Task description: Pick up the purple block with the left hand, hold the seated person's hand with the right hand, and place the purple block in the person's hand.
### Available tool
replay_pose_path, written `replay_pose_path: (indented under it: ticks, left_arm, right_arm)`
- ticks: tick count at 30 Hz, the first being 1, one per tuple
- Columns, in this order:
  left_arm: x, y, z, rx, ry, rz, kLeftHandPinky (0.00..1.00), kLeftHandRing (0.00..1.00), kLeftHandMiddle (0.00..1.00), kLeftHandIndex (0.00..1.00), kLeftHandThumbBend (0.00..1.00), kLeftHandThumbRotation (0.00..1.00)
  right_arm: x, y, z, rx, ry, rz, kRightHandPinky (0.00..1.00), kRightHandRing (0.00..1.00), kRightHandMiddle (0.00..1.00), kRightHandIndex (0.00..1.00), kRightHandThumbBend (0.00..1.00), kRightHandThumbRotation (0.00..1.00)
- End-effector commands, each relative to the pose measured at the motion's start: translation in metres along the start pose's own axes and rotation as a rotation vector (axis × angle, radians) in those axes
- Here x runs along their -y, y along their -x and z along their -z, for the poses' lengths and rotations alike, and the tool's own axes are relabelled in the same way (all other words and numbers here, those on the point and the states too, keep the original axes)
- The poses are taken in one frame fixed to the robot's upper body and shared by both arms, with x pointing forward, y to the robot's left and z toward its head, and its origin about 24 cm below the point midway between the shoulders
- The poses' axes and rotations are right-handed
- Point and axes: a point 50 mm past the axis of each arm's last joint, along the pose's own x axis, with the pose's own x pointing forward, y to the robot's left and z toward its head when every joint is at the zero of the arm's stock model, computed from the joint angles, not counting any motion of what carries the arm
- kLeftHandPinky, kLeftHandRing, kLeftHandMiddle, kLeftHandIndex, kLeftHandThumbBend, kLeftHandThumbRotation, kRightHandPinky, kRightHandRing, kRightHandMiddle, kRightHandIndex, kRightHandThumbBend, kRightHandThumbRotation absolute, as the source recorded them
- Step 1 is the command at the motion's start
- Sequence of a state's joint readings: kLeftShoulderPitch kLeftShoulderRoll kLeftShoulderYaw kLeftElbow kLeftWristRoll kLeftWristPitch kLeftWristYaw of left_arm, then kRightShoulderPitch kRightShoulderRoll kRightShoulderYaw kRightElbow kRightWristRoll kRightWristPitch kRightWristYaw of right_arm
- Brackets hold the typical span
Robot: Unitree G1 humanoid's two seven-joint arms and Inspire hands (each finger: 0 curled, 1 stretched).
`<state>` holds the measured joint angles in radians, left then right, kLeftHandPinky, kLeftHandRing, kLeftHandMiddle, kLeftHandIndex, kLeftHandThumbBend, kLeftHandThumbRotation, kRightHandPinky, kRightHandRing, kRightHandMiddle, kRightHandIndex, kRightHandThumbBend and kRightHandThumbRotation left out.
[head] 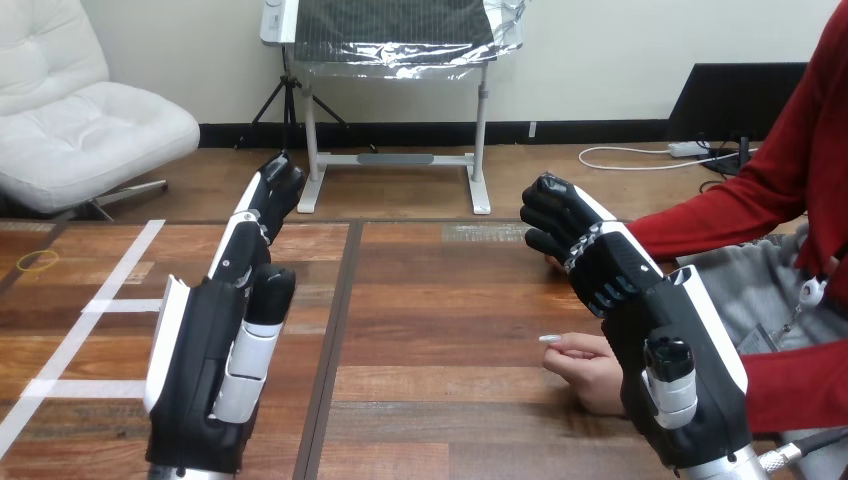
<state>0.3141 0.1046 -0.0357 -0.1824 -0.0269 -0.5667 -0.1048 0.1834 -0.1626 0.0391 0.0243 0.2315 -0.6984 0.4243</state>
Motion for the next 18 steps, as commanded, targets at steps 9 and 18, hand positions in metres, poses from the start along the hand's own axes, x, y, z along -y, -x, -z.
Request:
replay_pose_path:
  ticks: [9,18]
  left_arm:
    - [-0.001,-0.02,-0.013,0.096,-0.033,0.023,0.98,0.95,0.93,0.93,0.7,1.0]
    - [-0.01,-0.039,-0.007,0.112,-0.094,0.042,0.87,0.91,0.91,0.89,0.73,0.98]
  right_arm:
    - [0.004,-0.012,-0.01,0.065,0.022,-0.016,0.9,0.92,0.92,0.91,0.93,1.0]
    - [0.004,-0.012,-0.01,0.063,0.012,-0.023,0.9,0.92,0.91,0.91,0.92,1.0]
